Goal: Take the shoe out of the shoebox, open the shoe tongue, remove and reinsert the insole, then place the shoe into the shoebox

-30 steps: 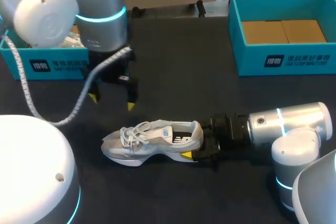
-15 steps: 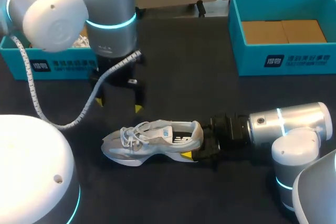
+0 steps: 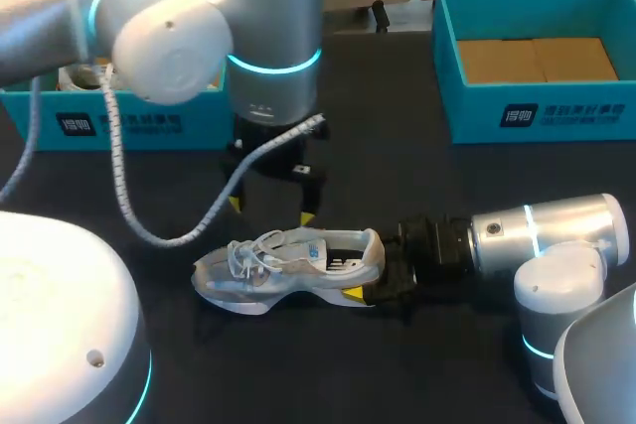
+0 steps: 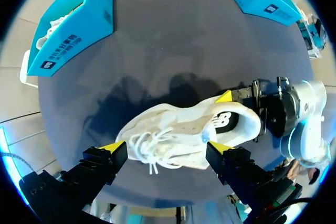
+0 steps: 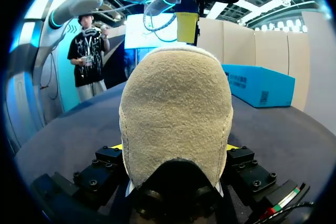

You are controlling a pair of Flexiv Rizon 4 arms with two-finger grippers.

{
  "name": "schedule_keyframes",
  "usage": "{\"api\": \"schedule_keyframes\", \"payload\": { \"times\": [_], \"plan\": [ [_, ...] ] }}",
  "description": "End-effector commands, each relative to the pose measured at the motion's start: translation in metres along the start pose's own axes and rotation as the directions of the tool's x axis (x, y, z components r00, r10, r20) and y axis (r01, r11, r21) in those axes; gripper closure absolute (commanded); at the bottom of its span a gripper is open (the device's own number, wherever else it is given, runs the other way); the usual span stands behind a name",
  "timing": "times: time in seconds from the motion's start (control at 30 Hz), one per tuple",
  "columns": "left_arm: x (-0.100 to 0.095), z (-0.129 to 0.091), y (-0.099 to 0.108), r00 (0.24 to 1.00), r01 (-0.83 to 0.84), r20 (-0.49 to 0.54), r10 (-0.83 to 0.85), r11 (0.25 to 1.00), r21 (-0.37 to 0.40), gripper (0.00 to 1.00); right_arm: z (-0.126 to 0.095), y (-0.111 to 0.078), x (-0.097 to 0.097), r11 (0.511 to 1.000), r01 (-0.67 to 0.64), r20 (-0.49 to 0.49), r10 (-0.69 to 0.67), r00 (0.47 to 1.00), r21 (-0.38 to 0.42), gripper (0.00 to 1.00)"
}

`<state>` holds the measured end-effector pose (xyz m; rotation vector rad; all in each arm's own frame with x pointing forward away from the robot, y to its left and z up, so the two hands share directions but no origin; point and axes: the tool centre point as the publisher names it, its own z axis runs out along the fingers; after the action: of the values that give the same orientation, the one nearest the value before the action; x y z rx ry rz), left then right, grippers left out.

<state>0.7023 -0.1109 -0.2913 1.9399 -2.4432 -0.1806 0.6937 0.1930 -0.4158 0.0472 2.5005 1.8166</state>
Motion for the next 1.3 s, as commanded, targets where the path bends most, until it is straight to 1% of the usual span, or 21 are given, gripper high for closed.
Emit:
{"api": "schedule_keyframes", "payload": {
  "times": [0.03, 0.13, 0.2, 0.33, 0.4, 0.63, 0.8, 1.0, 1.07, 1.13, 1.3],
  "plan": [
    [0.030, 0.009, -0.008, 0.998, 0.003, 0.060, 0.000, 0.999, -0.051, 0.00, 0.001, 0.001, 0.001, 1.000, 0.000, 0.001, 0.000, 1.000, 0.004, 1.00],
    [0.039, 0.015, -0.004, 0.998, 0.018, 0.064, -0.014, 0.998, -0.066, 0.00, 0.001, 0.001, 0.001, 1.000, 0.000, 0.001, 0.000, 1.000, 0.004, 1.00],
    [0.041, 0.021, -0.002, 0.999, 0.019, 0.052, -0.014, 0.995, -0.099, 0.00, 0.001, 0.001, 0.001, 1.000, 0.000, 0.001, 0.000, 1.000, 0.004, 1.00],
    [0.048, 0.035, -0.001, 0.996, 0.052, 0.082, -0.042, 0.991, -0.120, 0.00, 0.001, 0.001, 0.001, 1.000, 0.000, 0.001, 0.000, 1.000, 0.004, 1.00],
    [0.050, 0.039, 0.000, 0.995, 0.059, 0.093, -0.047, 0.989, -0.133, 0.00, 0.001, 0.001, 0.001, 1.000, 0.000, 0.001, 0.000, 1.000, 0.004, 1.00],
    [0.054, 0.045, 0.003, 0.986, 0.110, 0.134, -0.095, 0.988, -0.105, 0.00, 0.001, 0.001, 0.001, 1.000, 0.000, 0.001, 0.000, 1.000, 0.004, 1.00],
    [0.057, 0.050, 0.002, 0.980, 0.132, 0.161, -0.113, 0.985, -0.115, 0.00, 0.001, 0.001, 0.001, 1.000, 0.000, 0.001, 0.000, 1.000, 0.004, 1.00],
    [0.056, 0.057, 0.003, 0.967, 0.156, 0.222, -0.124, 0.978, -0.136, 0.00, 0.001, 0.001, 0.001, 1.000, 0.000, 0.001, 0.000, 1.000, 0.004, 1.00],
    [0.056, 0.060, 0.002, 0.960, 0.172, 0.244, -0.138, 0.977, -0.125, 0.00, 0.001, 0.001, 0.001, 1.000, 0.000, 0.001, 0.000, 1.000, 0.004, 1.00],
    [0.056, 0.063, 0.001, 0.954, 0.178, 0.266, -0.139, 0.975, -0.130, 0.00, 0.001, 0.001, 0.001, 1.000, 0.000, 0.001, 0.000, 1.000, 0.004, 1.00],
    [0.055, 0.069, 0.000, 0.946, 0.189, 0.289, -0.144, 0.973, -0.133, 0.00, 0.001, 0.001, 0.001, 1.000, 0.000, 0.001, 0.000, 1.000, 0.004, 1.00]
  ]
}}
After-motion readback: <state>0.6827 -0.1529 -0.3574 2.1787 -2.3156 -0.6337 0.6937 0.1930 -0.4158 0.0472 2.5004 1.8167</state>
